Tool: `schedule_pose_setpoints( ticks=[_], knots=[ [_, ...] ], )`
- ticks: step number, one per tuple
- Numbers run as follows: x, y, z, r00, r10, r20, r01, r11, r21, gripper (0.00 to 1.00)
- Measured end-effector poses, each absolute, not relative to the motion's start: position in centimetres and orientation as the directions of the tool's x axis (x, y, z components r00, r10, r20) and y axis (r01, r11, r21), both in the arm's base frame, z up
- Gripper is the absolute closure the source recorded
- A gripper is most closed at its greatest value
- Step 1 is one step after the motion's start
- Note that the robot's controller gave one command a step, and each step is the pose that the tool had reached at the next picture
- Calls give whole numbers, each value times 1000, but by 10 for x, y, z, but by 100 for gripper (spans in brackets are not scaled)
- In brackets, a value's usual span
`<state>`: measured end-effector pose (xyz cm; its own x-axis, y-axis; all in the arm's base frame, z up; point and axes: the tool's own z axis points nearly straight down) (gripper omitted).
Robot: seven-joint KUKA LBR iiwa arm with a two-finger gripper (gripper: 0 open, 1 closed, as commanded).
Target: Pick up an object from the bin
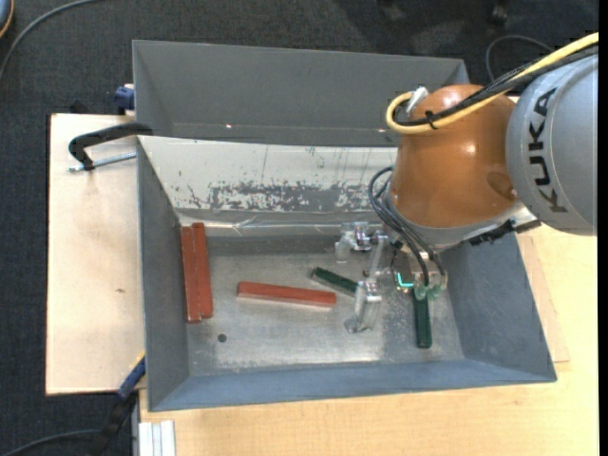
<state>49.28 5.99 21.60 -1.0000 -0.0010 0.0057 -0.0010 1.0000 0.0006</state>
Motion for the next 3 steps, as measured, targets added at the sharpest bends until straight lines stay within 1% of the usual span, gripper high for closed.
schedule_pose_setpoints(
  ticks=[1,2,3],
  knots=[
    [513,88,83,-984,-181,5,-181,984,2,0],
    [515,87,87,-984,-179,-1,-179,984,1,100],
    [530,37,88,-997,82,-6,82,997,0,100]
  ],
)
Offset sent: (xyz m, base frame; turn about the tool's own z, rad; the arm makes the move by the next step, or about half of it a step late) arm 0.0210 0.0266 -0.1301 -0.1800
